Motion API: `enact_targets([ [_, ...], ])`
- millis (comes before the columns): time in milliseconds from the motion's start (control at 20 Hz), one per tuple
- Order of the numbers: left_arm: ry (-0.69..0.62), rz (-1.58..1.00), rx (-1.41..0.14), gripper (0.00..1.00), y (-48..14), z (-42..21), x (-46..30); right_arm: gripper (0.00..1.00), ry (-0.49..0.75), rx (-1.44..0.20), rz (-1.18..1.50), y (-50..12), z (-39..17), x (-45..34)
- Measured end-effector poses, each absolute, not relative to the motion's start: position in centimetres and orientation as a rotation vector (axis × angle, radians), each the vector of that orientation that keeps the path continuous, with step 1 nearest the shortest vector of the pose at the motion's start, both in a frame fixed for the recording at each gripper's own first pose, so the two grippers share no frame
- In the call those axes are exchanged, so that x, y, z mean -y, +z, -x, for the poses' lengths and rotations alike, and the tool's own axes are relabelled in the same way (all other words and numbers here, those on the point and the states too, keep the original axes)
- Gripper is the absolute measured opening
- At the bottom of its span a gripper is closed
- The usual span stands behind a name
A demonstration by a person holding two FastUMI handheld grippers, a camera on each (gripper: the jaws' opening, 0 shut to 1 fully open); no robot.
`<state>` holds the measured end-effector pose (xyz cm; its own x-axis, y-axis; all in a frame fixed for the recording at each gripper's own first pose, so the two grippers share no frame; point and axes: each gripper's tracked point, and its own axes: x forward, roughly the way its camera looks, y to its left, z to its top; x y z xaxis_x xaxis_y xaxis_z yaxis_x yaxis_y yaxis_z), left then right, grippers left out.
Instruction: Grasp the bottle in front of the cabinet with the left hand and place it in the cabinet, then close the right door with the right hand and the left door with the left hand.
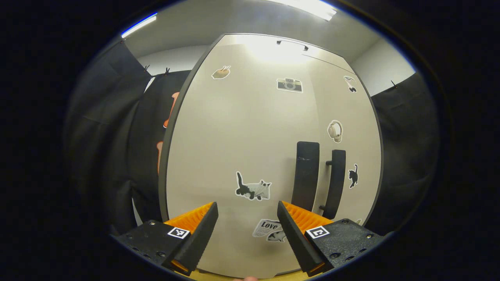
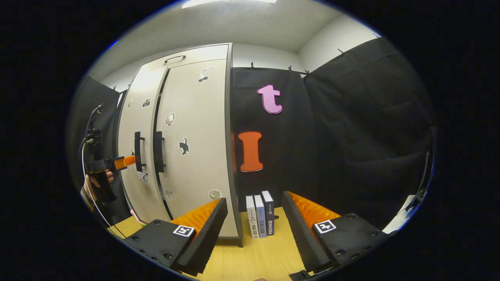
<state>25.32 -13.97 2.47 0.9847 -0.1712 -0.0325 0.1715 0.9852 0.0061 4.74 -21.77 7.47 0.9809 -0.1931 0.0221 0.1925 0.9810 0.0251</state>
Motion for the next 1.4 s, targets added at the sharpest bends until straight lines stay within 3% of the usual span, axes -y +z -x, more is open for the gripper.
enact_targets([
  [500, -0.179, 0.047, -0.029, 0.93, 2.0, -24.7, 14.3, 0.95, -0.174, 0.001, -0.015, 7.0, -4.6, 20.8],
  [750, -0.200, 0.059, -0.004, 0.91, 3.7, -20.5, 14.0, 0.95, -0.139, -0.001, -0.015, 6.7, -5.2, 19.1],
  [1000, -0.183, 0.048, 0.046, 0.97, 6.3, -16.2, 12.2, 0.95, -0.064, -0.011, -0.024, 6.2, -6.2, 16.5],
  [1400, -0.109, 0.046, 0.048, 0.94, 6.4, -9.1, 8.9, 0.95, 0.058, -0.030, -0.043, 5.0, -6.5, 11.9],
])
